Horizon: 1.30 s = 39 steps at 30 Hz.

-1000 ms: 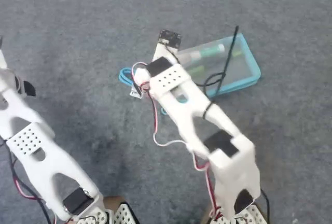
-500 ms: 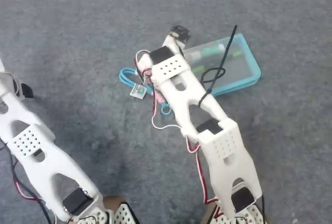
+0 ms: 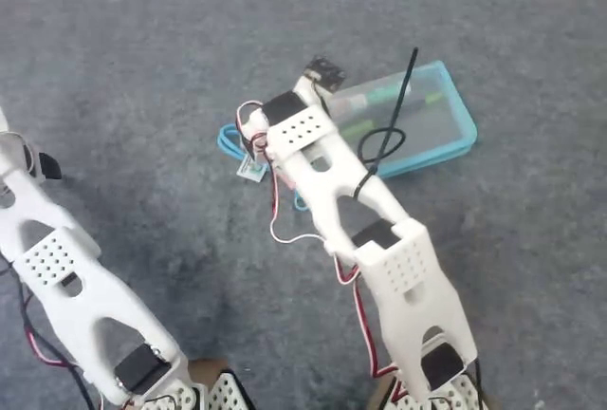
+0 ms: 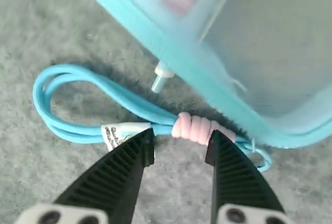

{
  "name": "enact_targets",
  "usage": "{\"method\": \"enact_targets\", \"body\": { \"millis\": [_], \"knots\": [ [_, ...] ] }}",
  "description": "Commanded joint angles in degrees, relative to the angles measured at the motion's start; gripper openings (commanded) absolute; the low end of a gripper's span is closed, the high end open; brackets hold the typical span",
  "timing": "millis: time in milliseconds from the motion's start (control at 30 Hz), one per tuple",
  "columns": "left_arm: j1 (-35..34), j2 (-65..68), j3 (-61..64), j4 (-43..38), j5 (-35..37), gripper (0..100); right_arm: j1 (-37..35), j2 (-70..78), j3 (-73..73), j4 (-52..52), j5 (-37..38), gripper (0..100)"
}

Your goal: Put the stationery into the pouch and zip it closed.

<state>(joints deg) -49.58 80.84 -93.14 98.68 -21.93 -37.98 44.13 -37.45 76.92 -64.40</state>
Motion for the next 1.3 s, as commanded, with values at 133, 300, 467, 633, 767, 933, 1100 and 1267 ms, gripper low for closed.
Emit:
{"method": "enact_targets", "body": {
  "millis": [133, 300, 467, 633, 767, 933, 1100, 1267],
  "knots": [
    [-0.26, -1.32, -2.95, 1.58, 0.62, 24, -3.21, -0.75, -5.01, -0.84, -0.88, 17.7],
    [-0.26, -1.32, -2.95, 1.32, 0.53, 24, -2.86, 0.31, -5.19, 4.18, -0.88, 17.7],
    [-0.35, -1.32, -2.95, 1.14, 0.53, 24, -1.36, 2.42, -5.36, 6.11, 3.25, 17.7],
    [-1.05, -1.32, -2.95, 0.35, 0.53, 24, 1.19, 0.92, -6.86, 9.36, 31.38, 17.4],
    [-1.14, -1.23, -2.86, 0.0, 0.53, 24, 1.01, -1.71, -8.18, 9.45, 55.38, 17.3],
    [-1.23, -1.23, -2.86, 0.0, 0.44, 24, -1.63, -4.62, -8.7, 13.32, 87.74, 17.3],
    [-1.23, -1.23, -2.86, 0.0, 0.44, 24, -1.71, -1.98, -8.7, 13.23, 103.03, 17.7],
    [-1.23, -1.23, -2.86, 0.0, 0.44, 24, -1.63, 2.15, -8.7, 9.01, 103.3, 17.7]
  ]
}}
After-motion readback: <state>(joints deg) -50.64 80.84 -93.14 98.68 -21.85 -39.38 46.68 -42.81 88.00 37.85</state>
